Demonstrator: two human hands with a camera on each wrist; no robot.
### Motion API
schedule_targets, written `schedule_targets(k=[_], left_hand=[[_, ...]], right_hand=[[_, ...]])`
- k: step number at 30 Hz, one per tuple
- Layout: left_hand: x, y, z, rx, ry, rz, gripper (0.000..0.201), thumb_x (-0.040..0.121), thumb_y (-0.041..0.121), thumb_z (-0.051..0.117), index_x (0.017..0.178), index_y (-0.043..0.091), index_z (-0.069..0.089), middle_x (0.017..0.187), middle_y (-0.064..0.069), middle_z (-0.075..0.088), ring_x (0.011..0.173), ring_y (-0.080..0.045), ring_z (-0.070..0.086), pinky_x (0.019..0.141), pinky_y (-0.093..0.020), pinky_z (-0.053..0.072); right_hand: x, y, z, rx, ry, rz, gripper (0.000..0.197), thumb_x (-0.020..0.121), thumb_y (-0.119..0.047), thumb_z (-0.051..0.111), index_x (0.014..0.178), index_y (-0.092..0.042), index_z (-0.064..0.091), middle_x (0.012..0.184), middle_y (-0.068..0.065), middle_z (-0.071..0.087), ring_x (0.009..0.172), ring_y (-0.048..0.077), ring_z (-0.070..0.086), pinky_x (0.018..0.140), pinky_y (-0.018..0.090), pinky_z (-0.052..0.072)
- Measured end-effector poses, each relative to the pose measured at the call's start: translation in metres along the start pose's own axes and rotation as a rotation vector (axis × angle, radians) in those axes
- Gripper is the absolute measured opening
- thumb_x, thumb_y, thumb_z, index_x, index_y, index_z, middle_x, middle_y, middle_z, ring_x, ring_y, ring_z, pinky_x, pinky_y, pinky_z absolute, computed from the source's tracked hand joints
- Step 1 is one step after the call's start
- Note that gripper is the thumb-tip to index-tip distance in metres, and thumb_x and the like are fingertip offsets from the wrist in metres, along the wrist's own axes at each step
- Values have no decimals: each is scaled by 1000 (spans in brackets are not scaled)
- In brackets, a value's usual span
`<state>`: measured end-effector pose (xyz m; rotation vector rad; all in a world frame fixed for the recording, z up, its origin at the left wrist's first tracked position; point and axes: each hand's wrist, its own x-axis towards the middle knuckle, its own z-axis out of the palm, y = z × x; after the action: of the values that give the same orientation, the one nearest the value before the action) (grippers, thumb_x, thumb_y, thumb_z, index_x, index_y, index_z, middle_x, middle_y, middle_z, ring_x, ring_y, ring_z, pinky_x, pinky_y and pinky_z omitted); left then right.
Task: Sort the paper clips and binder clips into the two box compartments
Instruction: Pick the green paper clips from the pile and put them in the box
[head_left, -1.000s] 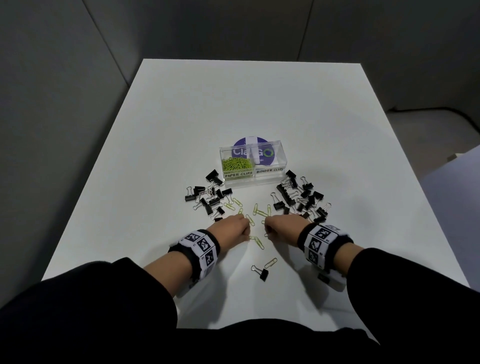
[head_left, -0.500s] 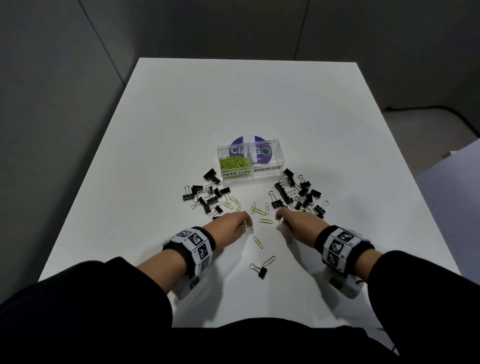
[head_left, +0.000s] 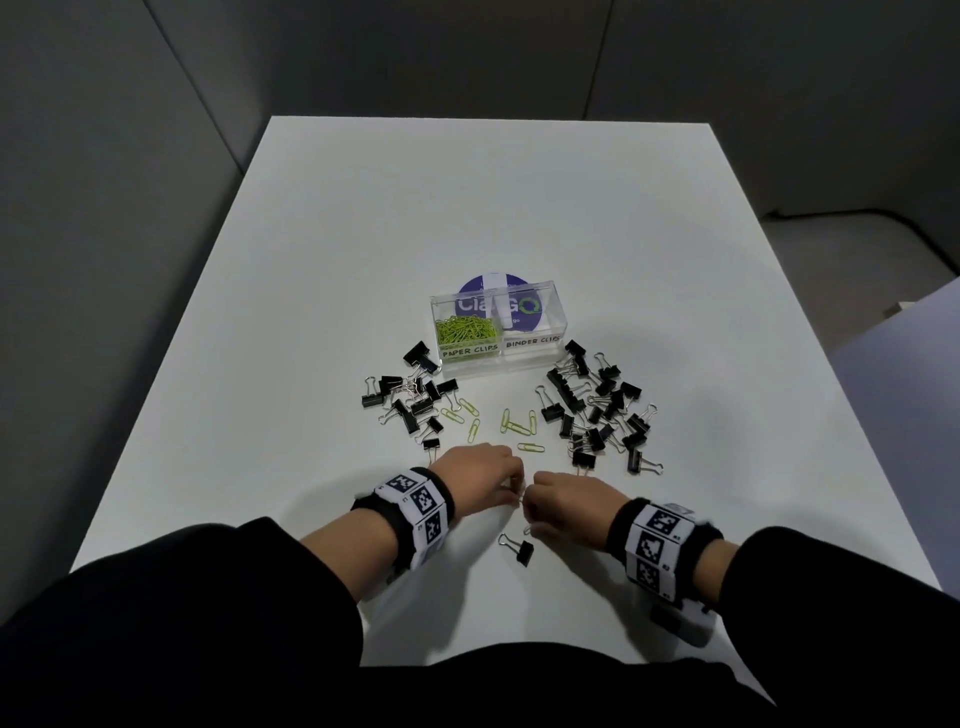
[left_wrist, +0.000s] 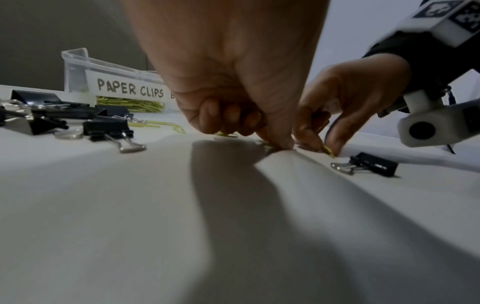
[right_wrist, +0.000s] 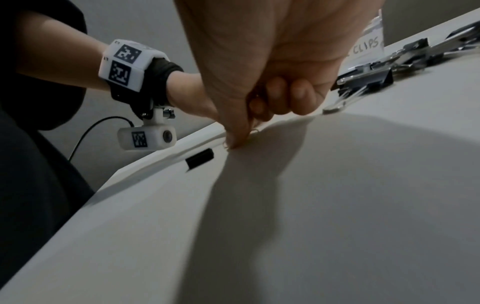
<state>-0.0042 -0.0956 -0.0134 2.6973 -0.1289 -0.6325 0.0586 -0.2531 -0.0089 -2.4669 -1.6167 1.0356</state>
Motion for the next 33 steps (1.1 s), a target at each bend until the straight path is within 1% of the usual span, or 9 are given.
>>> schedule_targets(k=[5, 9, 12, 16, 18, 22, 25, 29, 33], left_hand=[[-3, -3, -2, -48, -24, -43, 27, 96, 27, 45, 112, 6, 52, 115, -10, 52, 105, -25, 51, 78, -29, 36], [-13, -21, -14, -297, 105, -130, 16, 96, 22, 44, 103, 9, 52, 96, -3, 57, 82, -16, 48, 71, -22, 33], [-16, -42, -26, -367, 182, -205, 25, 97, 13, 37, 113, 11, 56, 107, -3, 61, 89, -15, 53, 77, -20, 38], [-15, -60, -39, -537, 246, -316, 29, 99, 11, 32, 111, 9, 59, 77, 2, 54, 65, -8, 50, 53, -5, 38], [-11, -65, -42, -602, 262, -351, 29, 99, 10, 31, 108, 8, 58, 67, 4, 48, 58, -7, 45, 48, -5, 38], [-1, -69, -43, -491, 198, -343, 26, 95, 4, 31, 106, 10, 53, 71, 4, 47, 67, -16, 46, 55, -22, 35], [3, -66, -50, -307, 110, -263, 18, 93, 19, 43, 109, 14, 49, 89, 1, 53, 84, -21, 53, 68, -28, 37], [14, -75, -59, 38, -17, -127, 40, 89, 23, 54, 128, 19, 43, 123, -2, 52, 113, -21, 52, 87, -30, 43], [25, -84, -63, 102, -74, -97, 37, 89, 27, 57, 123, 19, 48, 119, -5, 52, 111, -22, 51, 85, -31, 42]], right_hand=[[6, 7, -5, 43, 38, 33, 23, 93, -23, 48, 107, -5, 53, 110, 14, 55, 94, 29, 55, 77, 36, 41], [9, 14, -21, 180, 174, 114, 22, 97, -21, 41, 113, -8, 46, 103, 13, 64, 85, 25, 56, 73, 30, 39], [16, 21, -31, 193, 199, 215, 22, 97, -18, 38, 114, -8, 48, 102, 13, 63, 81, 23, 53, 71, 29, 37], [32, 29, -36, 160, 207, 351, 17, 95, -14, 33, 95, -9, 49, 99, 9, 58, 86, 26, 55, 74, 34, 41], [35, 28, -38, 139, 220, 380, 18, 97, -28, 35, 91, -13, 44, 94, 4, 52, 80, 22, 51, 71, 32, 39], [39, 27, -35, 63, 238, 344, 46, 83, -53, 52, 105, -13, 44, 104, 1, 53, 92, 22, 54, 72, 32, 40], [46, 26, -35, 65, 250, 297, 52, 79, -51, 57, 112, -13, 43, 114, 3, 52, 102, 23, 54, 78, 34, 43], [57, 24, -39, 27, 262, 261, 45, 82, -44, 58, 112, -13, 47, 117, 4, 54, 105, 24, 54, 81, 34, 44], [64, 25, -47, 13, 258, 243, 34, 88, -36, 56, 110, -10, 52, 116, 7, 54, 105, 26, 54, 83, 34, 43]])
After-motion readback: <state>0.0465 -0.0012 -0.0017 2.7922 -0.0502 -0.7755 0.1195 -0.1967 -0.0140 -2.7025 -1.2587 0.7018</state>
